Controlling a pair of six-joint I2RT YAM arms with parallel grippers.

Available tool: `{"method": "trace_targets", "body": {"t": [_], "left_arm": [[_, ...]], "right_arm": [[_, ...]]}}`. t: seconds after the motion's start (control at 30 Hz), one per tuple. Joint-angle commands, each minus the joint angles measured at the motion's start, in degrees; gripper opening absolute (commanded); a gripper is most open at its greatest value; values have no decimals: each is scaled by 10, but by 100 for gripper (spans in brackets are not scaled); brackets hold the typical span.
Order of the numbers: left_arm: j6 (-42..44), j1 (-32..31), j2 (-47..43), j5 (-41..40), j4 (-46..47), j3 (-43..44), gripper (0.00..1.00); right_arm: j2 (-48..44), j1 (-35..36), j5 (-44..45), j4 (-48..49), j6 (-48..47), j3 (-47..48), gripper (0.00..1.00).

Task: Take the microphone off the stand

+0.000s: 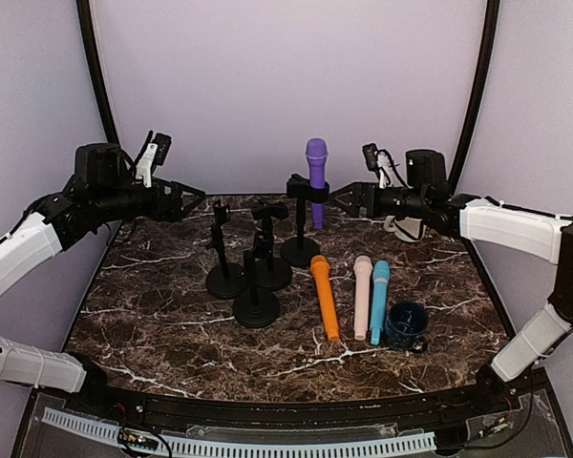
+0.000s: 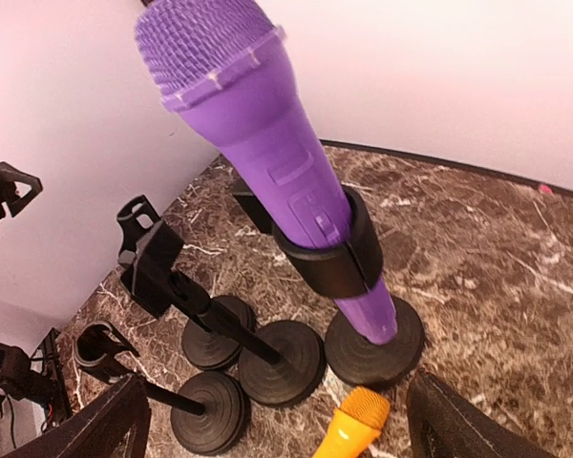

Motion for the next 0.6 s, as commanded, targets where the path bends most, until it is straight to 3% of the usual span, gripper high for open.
{"method": "trace_targets", "body": {"t": [0.0, 0.2, 0.57], "left_arm": [[52, 38, -1, 135, -3, 5, 86], [70, 49, 76, 215, 19, 75, 86], [64, 48, 185, 239, 81, 186, 82]], "right_arm": [[42, -4, -72, 57, -49, 72, 95], [73, 3, -19, 61, -64, 138, 96], [139, 71, 216, -31, -118, 284, 92]]}}
